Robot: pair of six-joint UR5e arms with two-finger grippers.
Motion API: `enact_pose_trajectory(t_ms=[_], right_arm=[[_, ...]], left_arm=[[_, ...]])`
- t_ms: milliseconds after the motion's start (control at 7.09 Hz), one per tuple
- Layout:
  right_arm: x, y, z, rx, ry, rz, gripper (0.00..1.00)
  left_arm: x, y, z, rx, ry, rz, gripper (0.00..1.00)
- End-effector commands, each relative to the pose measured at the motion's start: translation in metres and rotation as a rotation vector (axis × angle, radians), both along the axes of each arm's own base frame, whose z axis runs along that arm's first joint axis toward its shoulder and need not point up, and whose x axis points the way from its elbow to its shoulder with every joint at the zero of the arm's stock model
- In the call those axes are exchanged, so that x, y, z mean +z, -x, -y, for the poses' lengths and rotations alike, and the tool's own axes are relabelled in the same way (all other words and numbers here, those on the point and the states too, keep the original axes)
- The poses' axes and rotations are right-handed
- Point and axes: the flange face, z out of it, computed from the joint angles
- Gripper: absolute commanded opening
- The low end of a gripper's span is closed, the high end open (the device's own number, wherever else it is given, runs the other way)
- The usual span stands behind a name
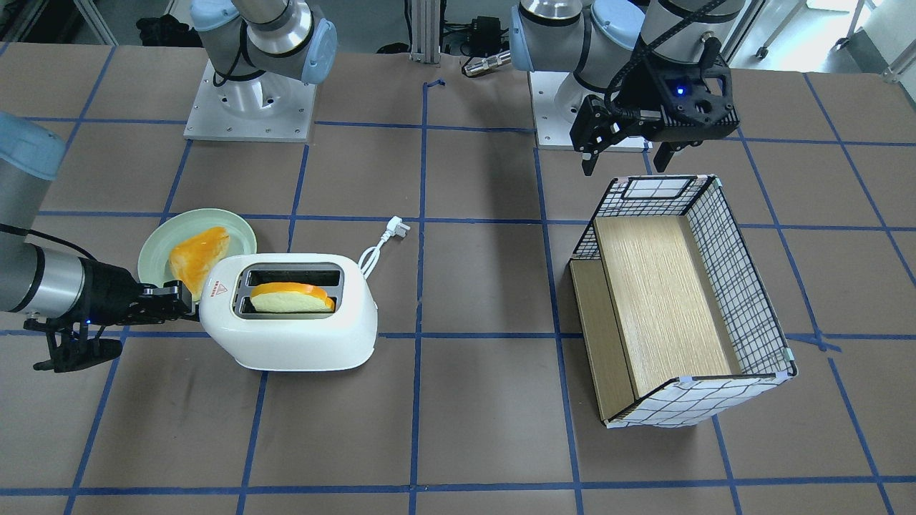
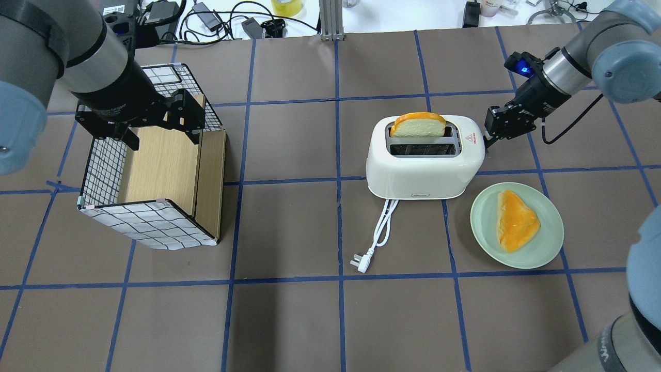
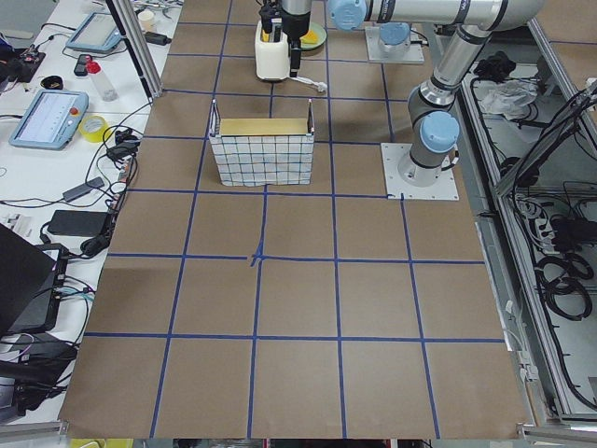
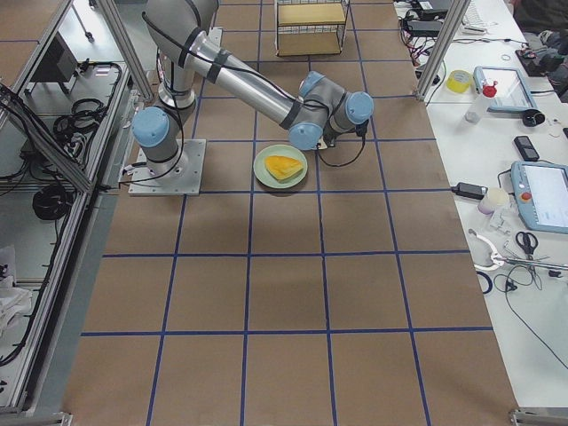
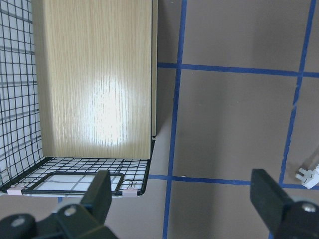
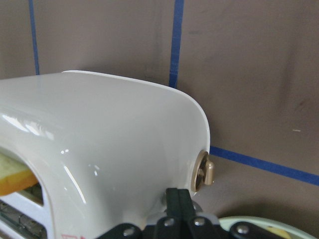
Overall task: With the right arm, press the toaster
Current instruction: 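Hold the lever pressed down with the right gripper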
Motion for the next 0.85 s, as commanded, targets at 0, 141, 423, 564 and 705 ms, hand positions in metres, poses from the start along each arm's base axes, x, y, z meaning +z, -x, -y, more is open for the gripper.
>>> enact_pose_trajectory(t_ms=[0, 141, 423, 564, 705], right_arm=[[-0.0078, 0.0015, 0.0026, 0.003, -0.002, -0.005, 0.02], [-0.0156, 0.0026, 0.0058, 0.005, 0.001, -0.005, 0.02], [-0.0166, 0.0027, 0.0059, 0.005, 0.0, -0.004, 0.02], [-0.0174, 0.0027, 0.006, 0.004, -0.002, -0.004, 0.02], [-0.0157, 0.0026, 0.0058, 0.0, -0.002, -0.006, 0.02]], left_arm=[[0.0, 0.0, 0.0, 0.0, 0.0, 0.0, 1.0], [0.0, 0.0, 0.0, 0.0, 0.0, 0.0, 1.0], [0.0, 0.0, 0.0, 0.0, 0.0, 0.0, 1.0], [0.0, 0.0, 0.0, 0.0, 0.0, 0.0, 1.0], [0.0, 0.0, 0.0, 0.0, 0.0, 0.0, 1.0]])
